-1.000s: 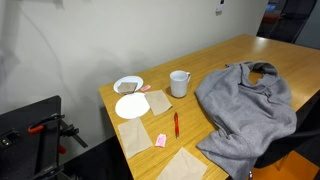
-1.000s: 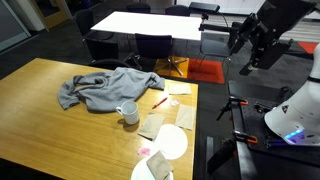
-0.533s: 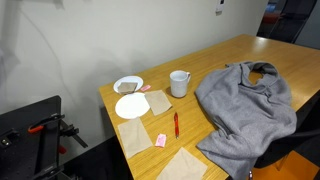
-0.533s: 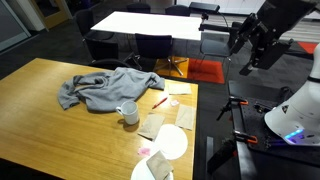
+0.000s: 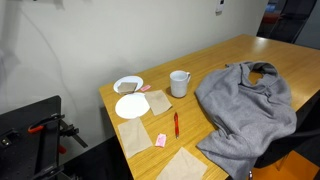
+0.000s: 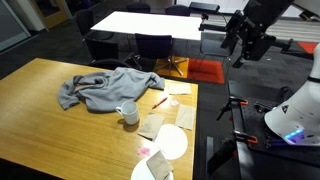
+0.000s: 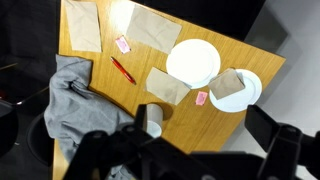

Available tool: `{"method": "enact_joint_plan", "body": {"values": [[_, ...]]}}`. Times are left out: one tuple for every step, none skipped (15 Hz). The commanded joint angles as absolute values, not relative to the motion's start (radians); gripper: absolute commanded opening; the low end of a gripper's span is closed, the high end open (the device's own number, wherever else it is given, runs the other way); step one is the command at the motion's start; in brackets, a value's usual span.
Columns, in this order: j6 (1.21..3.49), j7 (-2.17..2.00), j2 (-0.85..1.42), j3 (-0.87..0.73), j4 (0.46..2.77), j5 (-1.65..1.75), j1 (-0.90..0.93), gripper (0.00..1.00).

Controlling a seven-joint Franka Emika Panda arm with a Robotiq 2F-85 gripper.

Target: Pick up the pen from the table and put it in the white mug cup.

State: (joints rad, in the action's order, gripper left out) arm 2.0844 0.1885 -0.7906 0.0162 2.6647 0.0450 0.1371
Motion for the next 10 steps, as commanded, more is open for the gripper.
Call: {"method": "enact_joint_plan", "body": {"values": [[2.128, 0.363, -0.674, -0.063, 2.612, 0.087, 0.142, 1.0], [2.149, 0.407, -0.653, -0.079, 2.609, 0.101, 0.14, 1.0], [2.179, 0.446, -0.632, -0.091, 2.612, 0.12, 0.136, 1.0], [2.205, 0.479, -0.61, -0.103, 2.608, 0.136, 0.133, 1.0], [2.235, 0.511, -0.584, -0.116, 2.608, 0.15, 0.132, 1.0], [2.263, 0.542, -0.559, -0.128, 2.606, 0.157, 0.132, 1.0], [2.287, 0.57, -0.53, -0.139, 2.601, 0.166, 0.13, 1.0], [2.31, 0.591, -0.506, -0.147, 2.598, 0.173, 0.128, 1.0], [2.328, 0.623, -0.47, -0.158, 2.586, 0.178, 0.125, 1.0], [2.345, 0.651, -0.438, -0.164, 2.576, 0.181, 0.12, 1.0]]}}
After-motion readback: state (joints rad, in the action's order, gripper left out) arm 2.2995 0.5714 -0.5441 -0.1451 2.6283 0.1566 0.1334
